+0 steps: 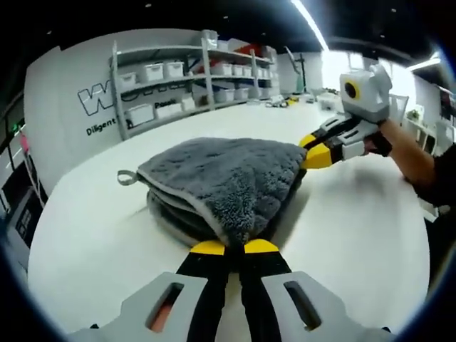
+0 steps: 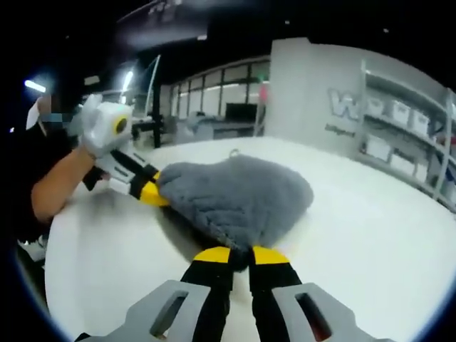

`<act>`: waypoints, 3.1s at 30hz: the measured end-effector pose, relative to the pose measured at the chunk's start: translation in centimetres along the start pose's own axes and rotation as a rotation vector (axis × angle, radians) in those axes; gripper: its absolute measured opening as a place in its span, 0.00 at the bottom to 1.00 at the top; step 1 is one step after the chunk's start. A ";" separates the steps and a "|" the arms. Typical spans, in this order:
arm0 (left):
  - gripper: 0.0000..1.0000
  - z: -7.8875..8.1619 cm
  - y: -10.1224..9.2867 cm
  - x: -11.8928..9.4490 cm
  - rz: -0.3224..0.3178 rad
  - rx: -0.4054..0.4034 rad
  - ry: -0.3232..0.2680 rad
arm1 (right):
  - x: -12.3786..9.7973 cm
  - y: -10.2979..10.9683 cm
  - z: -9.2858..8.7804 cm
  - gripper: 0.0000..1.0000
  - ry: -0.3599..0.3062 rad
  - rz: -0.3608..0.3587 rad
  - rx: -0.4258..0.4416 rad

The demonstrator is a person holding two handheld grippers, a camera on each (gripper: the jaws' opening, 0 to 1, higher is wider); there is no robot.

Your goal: Open the folded towel by lifting each exposed corner and separating the folded layers until the towel lies flat within the target outline without major curled edges

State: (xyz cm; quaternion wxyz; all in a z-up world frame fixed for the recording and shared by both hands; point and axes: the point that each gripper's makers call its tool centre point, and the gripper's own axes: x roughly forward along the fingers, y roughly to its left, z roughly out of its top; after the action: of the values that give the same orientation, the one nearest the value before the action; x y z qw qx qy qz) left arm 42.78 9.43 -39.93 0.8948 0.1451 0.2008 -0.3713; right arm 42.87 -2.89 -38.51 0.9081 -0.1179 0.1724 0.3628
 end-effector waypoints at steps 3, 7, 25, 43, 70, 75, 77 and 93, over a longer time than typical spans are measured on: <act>0.04 -0.2 -0.2 -0.1 -0.001 -0.008 -0.022 | -0.2 0.4 -0.3 0.02 -0.011 -0.015 -0.025; 0.04 -0.1 -0.2 -0.1 -0.013 -0.010 -0.029 | -0.1 0.2 -0.8 0.02 -0.022 -0.005 0.006; 0.04 -0.7 -0.8 -1.3 -0.071 -0.001 -0.003 | -0.6 1.9 -0.8 0.03 0.012 -0.009 -0.069; 0.04 -1.0 -1.4 -1.8 -0.080 0.034 0.002 | -0.9 2.3 -1.6 0.03 0.047 -0.044 -0.042; 0.25 0.5 -0.9 -2.2 0.001 0.182 -0.123 | -2.4 2.5 -1.2 0.49 0.035 -0.097 -0.251; 0.32 1.0 -0.9 -2.3 0.005 0.191 -0.146 | -3.0 2.5 0.0 0.53 0.009 -0.124 -0.277; 0.32 1.1 -0.7 -2.3 0.014 0.197 -0.152 | -3.2 2.6 0.7 0.55 -0.009 -0.132 -0.293; 0.32 1.8 0.2 -2.6 0.063 0.208 -0.179 | -2.0 5.7 5.6 0.64 -0.068 -0.172 -0.515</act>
State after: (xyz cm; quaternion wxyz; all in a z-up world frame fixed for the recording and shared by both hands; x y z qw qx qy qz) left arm 41.74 10.41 -37.15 0.9005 0.2098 0.0759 -0.3733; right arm 38.80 1.86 -33.10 0.8810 -0.3471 0.0331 0.3199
